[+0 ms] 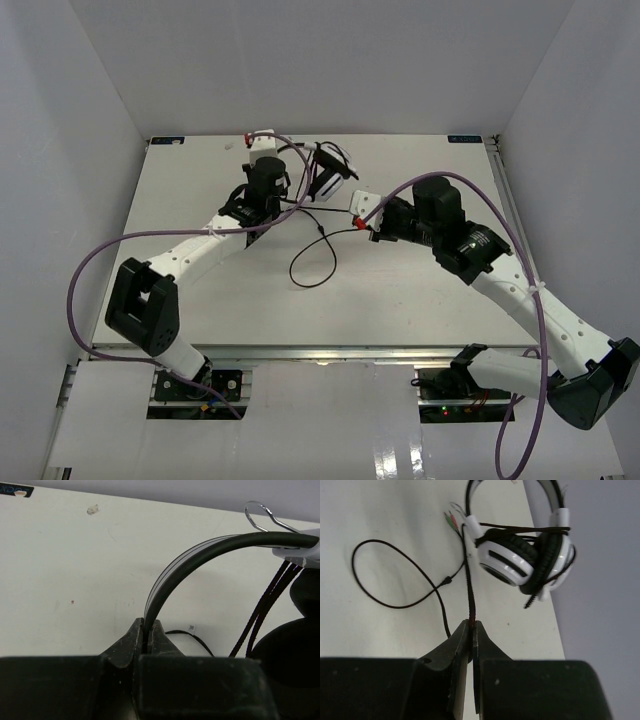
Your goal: Wrap the headphones
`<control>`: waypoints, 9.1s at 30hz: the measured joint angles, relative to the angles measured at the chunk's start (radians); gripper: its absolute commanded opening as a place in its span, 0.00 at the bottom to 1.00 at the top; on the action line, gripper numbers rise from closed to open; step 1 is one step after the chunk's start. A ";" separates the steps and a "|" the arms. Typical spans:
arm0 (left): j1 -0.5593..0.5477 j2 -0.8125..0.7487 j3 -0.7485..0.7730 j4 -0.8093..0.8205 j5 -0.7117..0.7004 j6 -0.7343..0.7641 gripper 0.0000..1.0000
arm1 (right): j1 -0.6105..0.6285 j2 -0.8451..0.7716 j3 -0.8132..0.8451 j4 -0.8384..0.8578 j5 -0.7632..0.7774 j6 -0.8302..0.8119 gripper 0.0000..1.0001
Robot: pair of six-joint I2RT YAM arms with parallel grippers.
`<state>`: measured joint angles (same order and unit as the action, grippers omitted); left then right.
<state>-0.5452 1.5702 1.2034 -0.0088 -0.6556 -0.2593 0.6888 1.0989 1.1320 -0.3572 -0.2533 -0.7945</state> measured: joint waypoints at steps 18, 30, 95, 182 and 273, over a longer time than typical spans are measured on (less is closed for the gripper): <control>0.007 -0.389 -0.335 0.114 0.624 0.317 0.00 | -0.088 0.135 0.076 0.047 0.091 -0.025 0.09; 0.007 -0.456 -0.335 0.078 0.824 0.244 0.00 | -0.277 0.151 -0.009 0.170 -0.382 0.183 0.18; -0.061 -0.469 -0.026 0.033 0.744 -0.274 0.00 | -0.270 0.180 -0.485 0.966 -0.666 0.803 0.58; -0.071 -0.349 -0.046 0.162 0.981 -0.201 0.00 | -0.398 0.524 -0.345 1.461 -0.850 1.325 0.74; 0.054 0.221 -0.045 -0.274 0.888 0.113 0.01 | -0.381 0.305 -0.131 0.064 -0.212 0.066 0.91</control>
<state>-0.4910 1.7908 1.1584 -0.2830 0.2322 -0.1458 0.3074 1.4034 1.0006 -0.2927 -0.4655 -0.7290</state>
